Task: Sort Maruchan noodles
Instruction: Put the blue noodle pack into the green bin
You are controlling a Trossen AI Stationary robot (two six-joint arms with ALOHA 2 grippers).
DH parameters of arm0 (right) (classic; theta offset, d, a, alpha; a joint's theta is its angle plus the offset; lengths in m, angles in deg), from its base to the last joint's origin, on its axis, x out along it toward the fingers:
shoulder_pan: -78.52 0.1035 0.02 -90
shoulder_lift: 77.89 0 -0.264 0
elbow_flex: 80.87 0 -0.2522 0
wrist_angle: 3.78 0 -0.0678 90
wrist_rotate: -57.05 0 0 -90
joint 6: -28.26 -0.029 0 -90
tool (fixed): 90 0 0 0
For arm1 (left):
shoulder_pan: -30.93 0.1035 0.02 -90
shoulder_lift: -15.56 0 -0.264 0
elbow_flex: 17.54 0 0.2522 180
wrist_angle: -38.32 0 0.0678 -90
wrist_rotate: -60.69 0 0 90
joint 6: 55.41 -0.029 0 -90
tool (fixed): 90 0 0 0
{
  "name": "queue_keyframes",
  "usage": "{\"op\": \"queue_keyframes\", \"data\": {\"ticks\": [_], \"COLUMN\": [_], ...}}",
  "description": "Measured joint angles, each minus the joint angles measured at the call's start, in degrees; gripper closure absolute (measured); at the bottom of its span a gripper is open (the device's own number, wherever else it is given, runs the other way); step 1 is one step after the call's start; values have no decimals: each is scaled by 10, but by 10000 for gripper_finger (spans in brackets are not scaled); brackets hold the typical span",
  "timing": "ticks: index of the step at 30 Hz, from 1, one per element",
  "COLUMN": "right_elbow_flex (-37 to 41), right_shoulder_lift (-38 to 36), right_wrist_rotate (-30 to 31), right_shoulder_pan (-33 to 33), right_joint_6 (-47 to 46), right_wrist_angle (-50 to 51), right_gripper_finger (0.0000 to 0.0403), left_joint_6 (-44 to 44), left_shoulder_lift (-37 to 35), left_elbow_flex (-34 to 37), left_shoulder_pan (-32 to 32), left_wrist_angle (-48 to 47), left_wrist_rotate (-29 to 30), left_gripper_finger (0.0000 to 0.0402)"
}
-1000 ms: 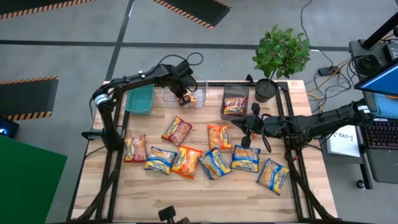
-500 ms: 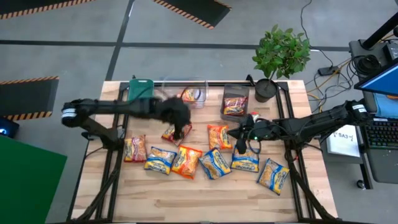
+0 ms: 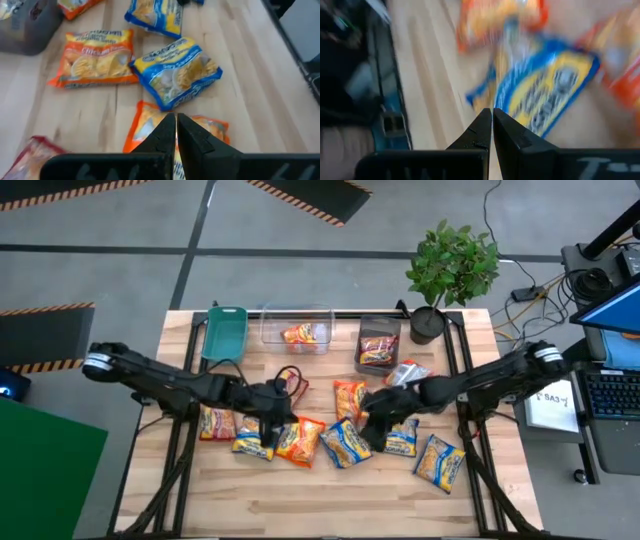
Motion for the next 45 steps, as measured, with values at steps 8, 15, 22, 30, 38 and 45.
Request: {"op": "queue_keyframes", "data": {"ticks": [8,15,22,30,38,45], "right_elbow_flex": [-116,-170,-179,-127,-51,-34], "right_shoulder_lift": [123,200,217,216,213,214], "right_wrist_rotate": [-14,76,188,261,271,275], "right_shoulder_pan": [56,104,129,139,139,139], "right_joint_6": [29,91,110,110,105,106], "right_wrist_angle": [200,208,208,185,71,43], "right_gripper_finger": [394,394,394,394,394,394], "left_joint_6": [26,81,133,178,243,282], "left_shoulder_lift": [21,67,129,170,211,238], "left_elbow_flex": [39,40,24,15,16,16], "left_shoulder_pan": [-2,-5,-11,-11,-11,-9], "left_wrist_angle": [114,195,233,262,299,311], "left_wrist_rotate": [1,1,1,1,33,79], "left_gripper_finger": [401,393,354,265,189,173]}}
